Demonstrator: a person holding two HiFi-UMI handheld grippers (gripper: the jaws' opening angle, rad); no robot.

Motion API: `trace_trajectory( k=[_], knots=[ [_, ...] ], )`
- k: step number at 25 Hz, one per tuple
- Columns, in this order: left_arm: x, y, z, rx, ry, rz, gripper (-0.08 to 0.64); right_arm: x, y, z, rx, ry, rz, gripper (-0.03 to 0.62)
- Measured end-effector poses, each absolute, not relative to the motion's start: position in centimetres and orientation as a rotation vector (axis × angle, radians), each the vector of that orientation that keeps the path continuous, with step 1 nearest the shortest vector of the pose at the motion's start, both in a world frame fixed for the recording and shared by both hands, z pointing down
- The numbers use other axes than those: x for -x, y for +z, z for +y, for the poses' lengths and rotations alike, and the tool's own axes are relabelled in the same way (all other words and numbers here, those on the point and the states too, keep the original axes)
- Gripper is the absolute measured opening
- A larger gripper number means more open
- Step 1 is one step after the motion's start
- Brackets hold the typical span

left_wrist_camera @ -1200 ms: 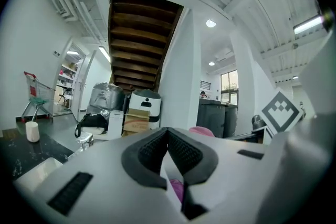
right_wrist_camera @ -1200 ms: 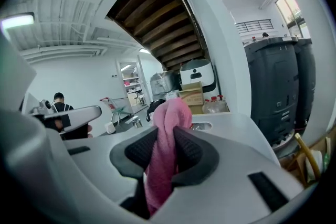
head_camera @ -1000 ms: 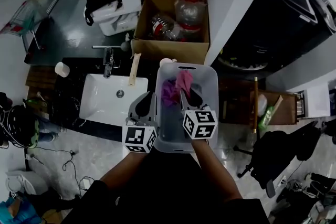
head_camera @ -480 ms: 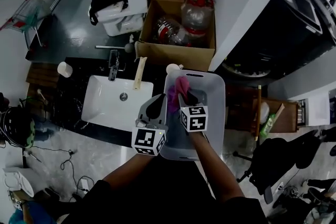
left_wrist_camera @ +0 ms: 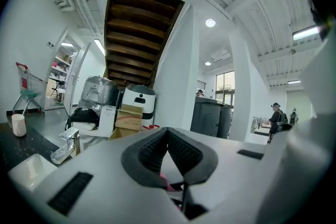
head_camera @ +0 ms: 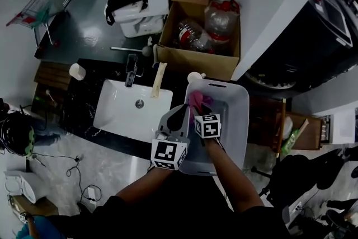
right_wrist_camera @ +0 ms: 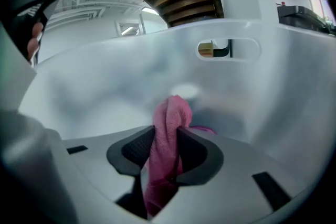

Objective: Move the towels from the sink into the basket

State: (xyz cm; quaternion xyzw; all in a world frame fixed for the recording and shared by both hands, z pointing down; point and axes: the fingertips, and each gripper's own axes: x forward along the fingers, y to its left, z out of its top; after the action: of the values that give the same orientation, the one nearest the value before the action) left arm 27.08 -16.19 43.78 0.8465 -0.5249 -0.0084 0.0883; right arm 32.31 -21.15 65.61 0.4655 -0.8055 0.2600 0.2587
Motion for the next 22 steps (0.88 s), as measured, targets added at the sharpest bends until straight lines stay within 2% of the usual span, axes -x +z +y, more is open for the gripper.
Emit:
trace_trajectory(
  k=[6, 14, 22],
  knots=[
    [-27.3, 43.7, -15.9, -2.518, -0.024, -1.564, 0.003, -32.1, 66.5, -20.9, -1.239, 0.677, -2.161, 0.207],
    [-27.3, 43.8, -15.4, -2.516, -0.017, -1.577, 0.003, -32.1, 64.6, -20.8, -1.259, 0.653, -2.198, 0.211],
    [-27.7, 43.8, -14.8, -2.538, -0.003, -1.573, 0.003, -32.6, 58.7, -20.2, -1.320, 0.574, -2.283, 0.210]
  ],
)
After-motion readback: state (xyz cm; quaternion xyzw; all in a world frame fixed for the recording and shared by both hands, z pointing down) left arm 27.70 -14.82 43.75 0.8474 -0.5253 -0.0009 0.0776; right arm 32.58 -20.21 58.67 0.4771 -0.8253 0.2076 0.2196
